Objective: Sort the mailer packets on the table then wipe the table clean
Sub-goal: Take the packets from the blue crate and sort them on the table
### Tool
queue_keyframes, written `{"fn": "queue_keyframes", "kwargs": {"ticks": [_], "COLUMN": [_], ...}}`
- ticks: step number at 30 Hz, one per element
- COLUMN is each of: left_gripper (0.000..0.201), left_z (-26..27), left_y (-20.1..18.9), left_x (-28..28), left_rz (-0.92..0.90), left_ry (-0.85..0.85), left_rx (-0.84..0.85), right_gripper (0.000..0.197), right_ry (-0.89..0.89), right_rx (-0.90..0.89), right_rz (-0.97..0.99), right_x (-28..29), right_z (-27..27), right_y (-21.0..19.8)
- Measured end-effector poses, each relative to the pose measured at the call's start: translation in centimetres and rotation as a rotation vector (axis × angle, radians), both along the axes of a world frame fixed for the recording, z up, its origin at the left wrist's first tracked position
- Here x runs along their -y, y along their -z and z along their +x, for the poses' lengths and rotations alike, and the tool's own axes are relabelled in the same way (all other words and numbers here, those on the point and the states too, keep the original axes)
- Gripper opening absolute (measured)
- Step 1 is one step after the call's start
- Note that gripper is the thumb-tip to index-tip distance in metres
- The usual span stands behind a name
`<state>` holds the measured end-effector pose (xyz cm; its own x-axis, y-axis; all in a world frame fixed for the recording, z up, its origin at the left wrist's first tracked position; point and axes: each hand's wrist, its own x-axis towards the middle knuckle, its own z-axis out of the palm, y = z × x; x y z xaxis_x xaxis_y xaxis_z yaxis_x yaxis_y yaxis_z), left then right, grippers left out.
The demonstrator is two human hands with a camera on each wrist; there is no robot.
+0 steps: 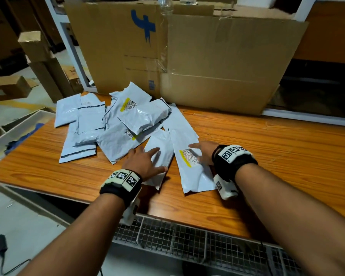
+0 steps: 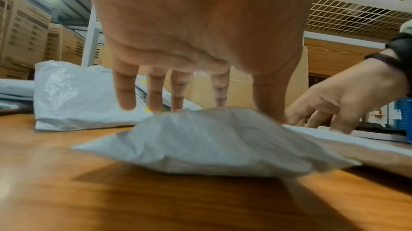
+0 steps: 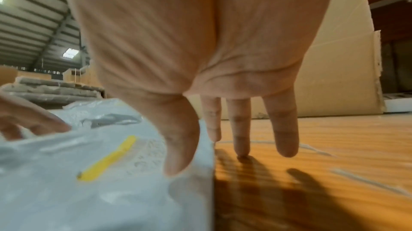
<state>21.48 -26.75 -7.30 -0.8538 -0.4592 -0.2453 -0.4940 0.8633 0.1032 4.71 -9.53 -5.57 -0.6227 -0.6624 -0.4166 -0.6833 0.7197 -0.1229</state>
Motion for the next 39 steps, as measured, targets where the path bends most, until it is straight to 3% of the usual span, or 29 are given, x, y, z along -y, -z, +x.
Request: {"fn": "queue_keyframes", "kwargs": {"ticks": [2,4,8,14,20,24,31,39], "left_gripper": [0.092,0.098,0.092,0.109,0.080,0.073,0.081,0.076], "left_z": [-0.3,-0.7,-0.5,0.5,0.5,1.0,-1.3,-7.6], "left_y": [0.4,0.9,0.8,1.2,1.0,0.7,-1.7,-7.7], "left_x": [0.0,-0.2,-0.3,-1.1,-2.8,-2.4,-2.4,-10.8], "left_rz": [0.046,0.086,0.089,0.052,0.001,0.062,0.233,0.251], "left_ry": [0.004,0.022,0.042,0.012,0.002,0.018,0.047,0.171], "left_rx": [0.047,0.105,0.090,0.146,0.046,-0.045,-0.147,-0.300], "right_gripper": [0.066,0.083,0.094,0.097,0.094,0.077,0.066,0.070], "right_ry": [0.045,0.067,0.028,0.092,0.058,0.032,0.215,0.416], "right_rx": [0.023,0.040,0.018,0.071,-0.022,-0.024,-0.061,-0.097], "right_rz": [-0.020,0.076,0.164,0.040,0.179,0.104,-0.087,-0.350], "right_x": [0.6,1.0,0.9,-0.5,0.8,0.1,-5.0,-13.3], "right_z": [0.9,2.1,2.6,2.5,3.4,2.5,0.4,-1.0], "right_y": [0.4,1.2,1.8,0.8,2.5,1.4,-2.7,-9.0]}}
